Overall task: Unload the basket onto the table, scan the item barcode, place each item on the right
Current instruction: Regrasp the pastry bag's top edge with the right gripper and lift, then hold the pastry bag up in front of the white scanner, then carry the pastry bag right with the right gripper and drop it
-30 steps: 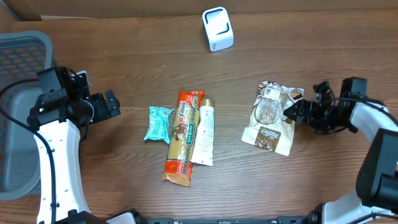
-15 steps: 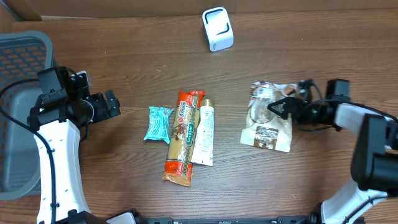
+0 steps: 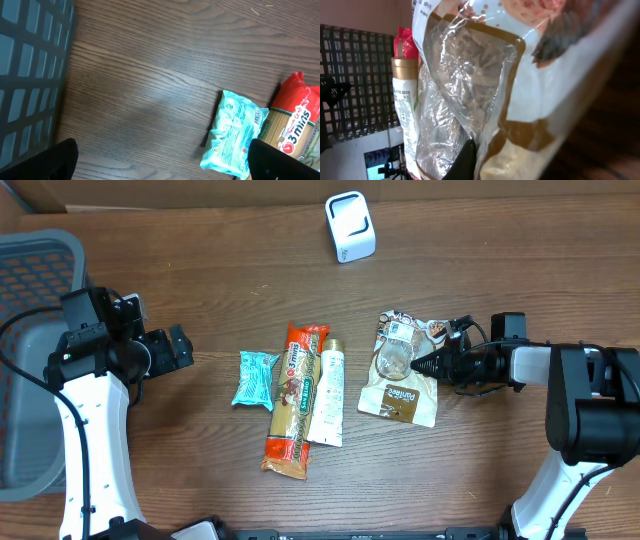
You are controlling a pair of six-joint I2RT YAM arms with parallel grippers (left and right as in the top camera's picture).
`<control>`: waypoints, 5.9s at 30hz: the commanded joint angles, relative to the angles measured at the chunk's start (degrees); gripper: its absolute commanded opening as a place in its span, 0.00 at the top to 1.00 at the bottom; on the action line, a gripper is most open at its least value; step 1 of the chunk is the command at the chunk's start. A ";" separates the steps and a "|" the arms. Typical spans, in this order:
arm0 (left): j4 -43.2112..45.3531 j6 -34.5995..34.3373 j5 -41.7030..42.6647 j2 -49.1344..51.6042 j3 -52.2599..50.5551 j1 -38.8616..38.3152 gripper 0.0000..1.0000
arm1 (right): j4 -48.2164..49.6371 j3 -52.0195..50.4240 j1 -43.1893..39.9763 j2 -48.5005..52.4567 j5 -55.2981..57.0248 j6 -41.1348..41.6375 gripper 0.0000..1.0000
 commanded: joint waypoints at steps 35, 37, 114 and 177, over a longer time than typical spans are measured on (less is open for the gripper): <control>0.15 1.07 0.39 -0.02 0.33 -0.02 0.01 | -45.35 12.74 0.96 -31.63 -1.99 -20.24 0.96; 0.15 1.07 0.39 -0.02 0.33 -0.02 0.01 | -50.86 16.04 2.64 -31.63 -1.75 -25.27 0.96; 0.15 1.07 0.39 -0.02 0.33 -0.02 0.00 | 33.16 29.00 31.21 6.43 94.31 -61.22 0.96; 0.15 1.07 0.39 -0.02 0.33 -0.02 0.01 | -20.76 -8.94 -17.35 -37.38 37.29 17.97 0.51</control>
